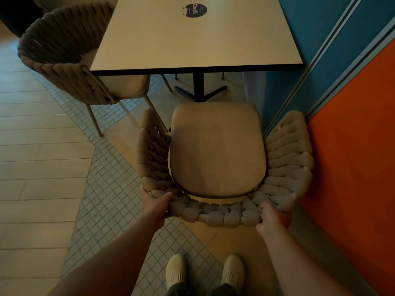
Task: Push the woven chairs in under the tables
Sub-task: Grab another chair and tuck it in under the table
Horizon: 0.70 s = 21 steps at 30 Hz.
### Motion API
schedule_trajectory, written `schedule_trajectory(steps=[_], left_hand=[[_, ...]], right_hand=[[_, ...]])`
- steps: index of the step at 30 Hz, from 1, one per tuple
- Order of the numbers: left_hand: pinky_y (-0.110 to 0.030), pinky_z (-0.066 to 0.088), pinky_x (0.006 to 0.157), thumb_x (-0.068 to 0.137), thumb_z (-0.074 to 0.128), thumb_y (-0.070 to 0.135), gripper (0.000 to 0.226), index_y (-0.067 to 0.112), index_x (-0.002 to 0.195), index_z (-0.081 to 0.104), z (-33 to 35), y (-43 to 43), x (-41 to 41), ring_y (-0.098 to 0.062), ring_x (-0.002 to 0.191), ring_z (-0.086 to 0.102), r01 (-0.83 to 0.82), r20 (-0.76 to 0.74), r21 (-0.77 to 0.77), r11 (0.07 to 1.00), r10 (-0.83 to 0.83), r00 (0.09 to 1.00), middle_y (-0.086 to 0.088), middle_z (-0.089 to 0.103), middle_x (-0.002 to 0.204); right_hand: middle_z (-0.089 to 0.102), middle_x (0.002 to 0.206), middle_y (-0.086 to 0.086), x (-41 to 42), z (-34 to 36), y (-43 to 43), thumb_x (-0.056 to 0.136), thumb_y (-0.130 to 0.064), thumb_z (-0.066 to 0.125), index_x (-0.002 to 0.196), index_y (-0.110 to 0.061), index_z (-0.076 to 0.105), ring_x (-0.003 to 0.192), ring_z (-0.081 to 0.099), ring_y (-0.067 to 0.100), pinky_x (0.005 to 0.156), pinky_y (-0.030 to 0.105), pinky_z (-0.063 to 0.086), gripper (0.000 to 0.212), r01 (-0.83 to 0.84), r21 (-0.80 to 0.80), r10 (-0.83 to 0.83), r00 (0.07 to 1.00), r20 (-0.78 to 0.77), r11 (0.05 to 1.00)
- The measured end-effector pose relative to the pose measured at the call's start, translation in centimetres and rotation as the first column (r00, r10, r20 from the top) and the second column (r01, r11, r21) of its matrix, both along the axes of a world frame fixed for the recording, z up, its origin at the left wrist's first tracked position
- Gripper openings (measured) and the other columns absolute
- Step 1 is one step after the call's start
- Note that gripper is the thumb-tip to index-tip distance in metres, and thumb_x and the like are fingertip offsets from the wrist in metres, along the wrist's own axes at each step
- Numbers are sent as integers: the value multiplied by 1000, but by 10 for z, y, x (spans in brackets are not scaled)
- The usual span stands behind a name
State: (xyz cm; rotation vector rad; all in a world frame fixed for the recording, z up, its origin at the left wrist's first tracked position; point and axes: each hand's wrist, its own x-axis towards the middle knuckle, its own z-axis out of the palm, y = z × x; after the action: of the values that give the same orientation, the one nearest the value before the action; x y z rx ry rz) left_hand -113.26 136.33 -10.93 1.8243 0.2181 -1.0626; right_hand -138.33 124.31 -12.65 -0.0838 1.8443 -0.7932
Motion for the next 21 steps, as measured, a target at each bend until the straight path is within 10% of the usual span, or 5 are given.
schedule_trajectory(steps=[4, 10, 21], left_hand=[[-60, 61, 74, 80, 75, -3, 94, 37, 148, 25, 0, -21, 6, -36, 103, 63, -7, 37, 3, 1000, 7, 999, -13, 52, 129], [-43, 59, 56, 82, 74, -2, 99, 39, 152, 18, -3, -57, 21, -27, 85, 61, 14, 51, -23, 1000, -13, 999, -11, 47, 123], [-57, 61, 68, 84, 81, 18, 100, 43, 152, 11, -1, -106, 50, -36, 90, 65, 41, -5, -63, 997, -41, 999, -14, 50, 127]], right_hand=[[64, 121, 10, 6, -3, -27, 79, 5, 66, 126, -7, 59, 92, 63, 24, 53, 26, 49, 49, -38, -26, 38, 999, 12, 999], [64, 118, 9, 24, -8, -71, 77, 5, 66, 126, -9, 55, 92, 66, 27, 76, 43, 57, 52, -52, -69, 55, 998, 38, 996], [61, 115, 6, 43, -16, -118, 75, -12, 80, 127, -17, 51, 96, 65, 29, 83, 57, 56, 60, -25, -160, 46, 991, 129, 987]])
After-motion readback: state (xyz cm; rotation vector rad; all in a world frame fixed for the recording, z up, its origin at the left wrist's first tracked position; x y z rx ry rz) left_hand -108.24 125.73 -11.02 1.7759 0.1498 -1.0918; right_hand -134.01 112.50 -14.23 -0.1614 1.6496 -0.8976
